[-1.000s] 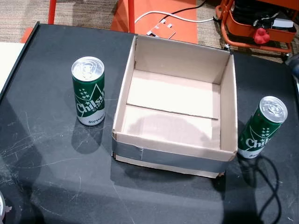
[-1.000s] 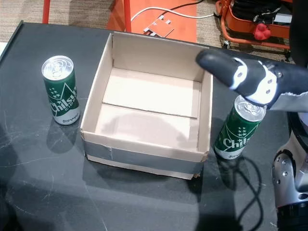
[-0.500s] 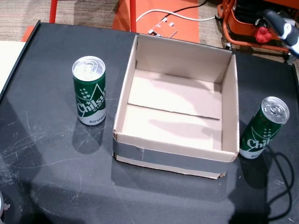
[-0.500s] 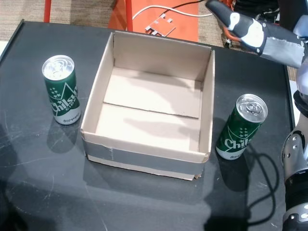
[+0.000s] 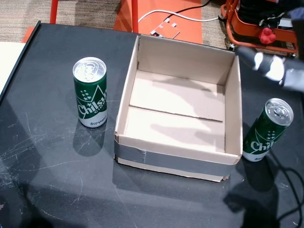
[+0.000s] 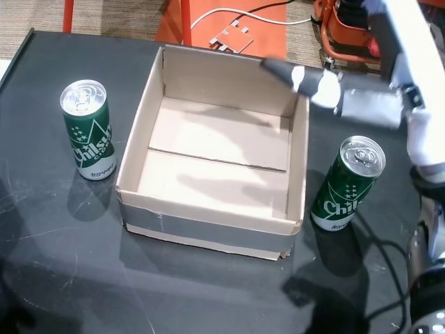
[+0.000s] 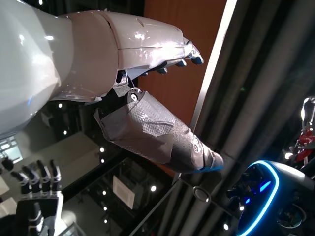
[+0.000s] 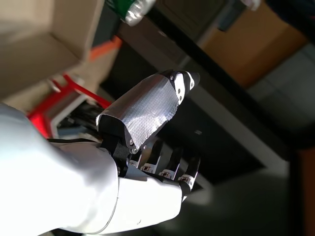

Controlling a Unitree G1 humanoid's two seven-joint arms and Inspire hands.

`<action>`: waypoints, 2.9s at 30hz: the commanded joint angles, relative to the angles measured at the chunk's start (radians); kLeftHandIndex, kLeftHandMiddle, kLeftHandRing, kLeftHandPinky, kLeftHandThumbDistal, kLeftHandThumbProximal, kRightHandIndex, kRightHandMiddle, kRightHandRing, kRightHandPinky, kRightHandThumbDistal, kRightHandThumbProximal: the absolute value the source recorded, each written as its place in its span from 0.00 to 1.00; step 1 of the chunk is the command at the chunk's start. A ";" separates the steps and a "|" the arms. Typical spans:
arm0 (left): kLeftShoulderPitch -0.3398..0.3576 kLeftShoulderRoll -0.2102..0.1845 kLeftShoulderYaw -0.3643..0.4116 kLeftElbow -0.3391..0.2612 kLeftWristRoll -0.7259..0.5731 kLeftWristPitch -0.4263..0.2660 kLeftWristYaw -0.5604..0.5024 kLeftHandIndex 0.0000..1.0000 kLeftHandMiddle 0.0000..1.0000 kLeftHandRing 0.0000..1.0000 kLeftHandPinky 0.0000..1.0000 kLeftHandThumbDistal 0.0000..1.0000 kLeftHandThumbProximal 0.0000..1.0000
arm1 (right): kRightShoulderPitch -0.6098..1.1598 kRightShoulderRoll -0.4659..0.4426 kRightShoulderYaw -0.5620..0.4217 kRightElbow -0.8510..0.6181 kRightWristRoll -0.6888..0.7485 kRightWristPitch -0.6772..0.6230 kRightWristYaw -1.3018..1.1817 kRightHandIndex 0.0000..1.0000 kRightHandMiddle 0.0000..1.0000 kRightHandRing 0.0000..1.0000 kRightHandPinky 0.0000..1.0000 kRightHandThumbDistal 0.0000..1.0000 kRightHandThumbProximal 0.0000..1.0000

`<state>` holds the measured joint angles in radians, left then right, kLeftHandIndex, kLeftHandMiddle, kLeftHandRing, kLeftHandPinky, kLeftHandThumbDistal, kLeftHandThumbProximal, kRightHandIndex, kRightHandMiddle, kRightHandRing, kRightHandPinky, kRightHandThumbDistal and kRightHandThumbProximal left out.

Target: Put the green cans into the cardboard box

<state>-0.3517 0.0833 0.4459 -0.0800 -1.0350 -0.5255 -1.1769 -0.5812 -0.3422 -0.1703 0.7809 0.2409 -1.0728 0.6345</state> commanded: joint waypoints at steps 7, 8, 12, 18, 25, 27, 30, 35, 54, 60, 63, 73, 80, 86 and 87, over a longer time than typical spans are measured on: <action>-0.035 0.003 0.016 0.052 0.003 -0.003 -0.030 0.97 0.98 1.00 1.00 1.00 0.40 | 0.060 -0.033 0.011 -0.018 -0.026 0.047 -0.011 0.67 0.72 0.81 0.84 1.00 0.65; -0.041 0.005 0.019 0.061 0.003 -0.006 -0.036 0.97 0.98 1.00 1.00 1.00 0.40 | 0.064 -0.034 0.012 -0.016 -0.030 0.049 -0.013 0.67 0.72 0.81 0.84 1.00 0.66; -0.051 0.007 0.028 0.080 -0.002 -0.001 -0.045 0.98 0.99 1.00 1.00 1.00 0.40 | 0.080 -0.035 0.019 -0.014 -0.033 0.064 -0.006 0.67 0.73 0.81 0.85 1.00 0.66; -0.070 0.009 0.043 0.106 0.000 -0.008 -0.068 0.98 0.99 1.00 1.00 0.95 0.44 | 0.097 -0.034 0.025 -0.007 -0.035 0.070 -0.008 0.67 0.73 0.81 0.86 1.00 0.66; -0.071 0.024 0.048 0.104 -0.005 0.016 -0.069 0.98 0.98 1.00 1.00 1.00 0.43 | 0.135 -0.038 0.025 -0.028 -0.045 0.092 -0.030 0.68 0.74 0.83 0.88 1.00 0.68; -0.070 0.028 0.049 0.104 -0.007 0.024 -0.072 0.98 0.98 1.00 1.00 1.00 0.41 | 0.135 -0.038 0.021 -0.020 -0.037 0.084 -0.028 0.69 0.74 0.84 0.88 1.00 0.70; -0.065 0.029 0.051 0.102 -0.013 0.037 -0.071 0.97 0.98 1.00 1.00 1.00 0.39 | 0.131 -0.035 0.015 -0.005 -0.029 0.077 -0.027 0.70 0.74 0.84 0.88 1.00 0.71; -0.061 0.024 0.060 0.099 -0.016 0.042 -0.070 0.96 0.98 1.00 1.00 1.00 0.38 | 0.127 -0.035 0.010 0.013 -0.026 0.075 -0.026 0.70 0.75 0.84 0.88 1.00 0.72; -0.065 0.027 0.065 0.092 -0.017 0.078 -0.073 0.98 0.99 1.00 1.00 1.00 0.39 | 0.181 -0.108 -0.026 0.034 -0.185 0.053 -0.250 0.99 0.87 0.83 0.86 1.00 0.77; -0.065 0.036 0.071 0.100 -0.027 0.092 -0.083 0.98 0.99 1.00 1.00 1.00 0.36 | 0.182 -0.112 -0.021 0.072 -0.160 0.060 -0.230 1.00 0.88 0.85 0.88 1.00 0.78; -0.064 0.031 0.075 0.095 -0.019 0.085 -0.076 0.97 0.99 1.00 1.00 1.00 0.37 | 0.189 -0.122 -0.020 0.090 -0.160 0.065 -0.225 1.00 0.87 0.85 0.88 1.00 0.79; -0.069 0.034 0.070 0.089 -0.020 0.097 -0.071 0.99 0.99 1.00 1.00 1.00 0.39 | 0.235 -0.129 -0.033 0.142 -0.104 0.101 -0.163 1.00 0.89 0.86 0.91 1.00 0.71; -0.068 0.038 0.075 0.092 -0.021 0.105 -0.072 0.98 0.99 1.00 1.00 1.00 0.40 | 0.214 -0.111 -0.035 0.198 -0.097 0.106 -0.139 0.97 0.88 0.86 0.91 1.00 0.70; -0.070 0.029 0.075 0.092 -0.016 0.090 -0.073 0.98 1.00 1.00 1.00 1.00 0.42 | 0.197 -0.102 -0.034 0.222 -0.093 0.112 -0.121 0.95 0.86 0.86 0.91 1.00 0.68; -0.071 0.029 0.075 0.092 -0.018 0.091 -0.074 0.98 1.00 1.00 1.00 1.00 0.43 | 0.193 -0.100 -0.034 0.228 -0.092 0.113 -0.117 0.94 0.85 0.86 0.91 1.00 0.68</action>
<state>-0.4205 0.1087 0.5209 0.0175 -1.0553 -0.4292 -1.2464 -0.3796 -0.4463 -0.2037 0.9978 0.1418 -0.9665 0.5111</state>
